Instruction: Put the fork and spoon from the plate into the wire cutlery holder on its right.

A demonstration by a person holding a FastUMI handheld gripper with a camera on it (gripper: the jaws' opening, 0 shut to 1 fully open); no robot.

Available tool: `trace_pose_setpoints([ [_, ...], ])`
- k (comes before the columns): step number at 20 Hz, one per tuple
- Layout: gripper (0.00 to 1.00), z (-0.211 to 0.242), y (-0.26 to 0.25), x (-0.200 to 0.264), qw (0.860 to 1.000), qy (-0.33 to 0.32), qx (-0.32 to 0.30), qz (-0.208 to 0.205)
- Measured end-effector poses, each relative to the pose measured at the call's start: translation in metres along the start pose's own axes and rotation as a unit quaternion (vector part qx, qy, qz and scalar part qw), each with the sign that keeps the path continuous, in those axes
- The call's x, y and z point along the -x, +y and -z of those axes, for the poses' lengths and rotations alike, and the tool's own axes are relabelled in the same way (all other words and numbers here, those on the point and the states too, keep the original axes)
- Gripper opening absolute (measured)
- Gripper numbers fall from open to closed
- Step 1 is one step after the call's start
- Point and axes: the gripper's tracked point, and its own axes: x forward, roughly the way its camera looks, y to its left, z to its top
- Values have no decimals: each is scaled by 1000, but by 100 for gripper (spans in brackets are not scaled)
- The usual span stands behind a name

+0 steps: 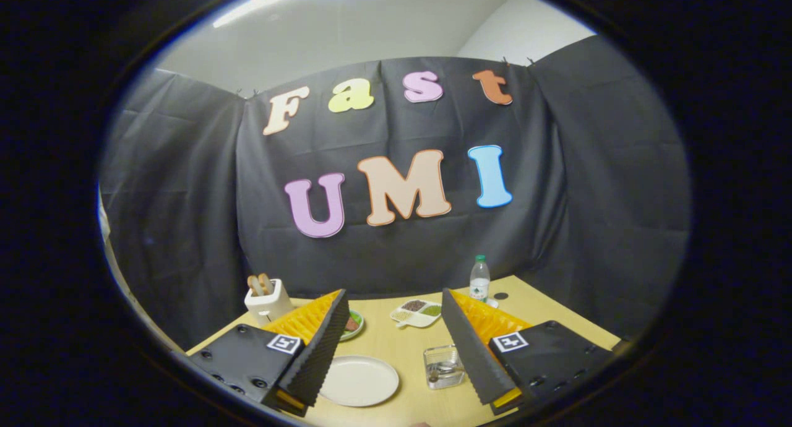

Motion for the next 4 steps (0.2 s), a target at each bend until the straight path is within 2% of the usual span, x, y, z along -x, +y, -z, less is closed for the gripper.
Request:
trace_pose_setpoints([
  [4,96,-9,0,2,1000,-19,-1,6],
])
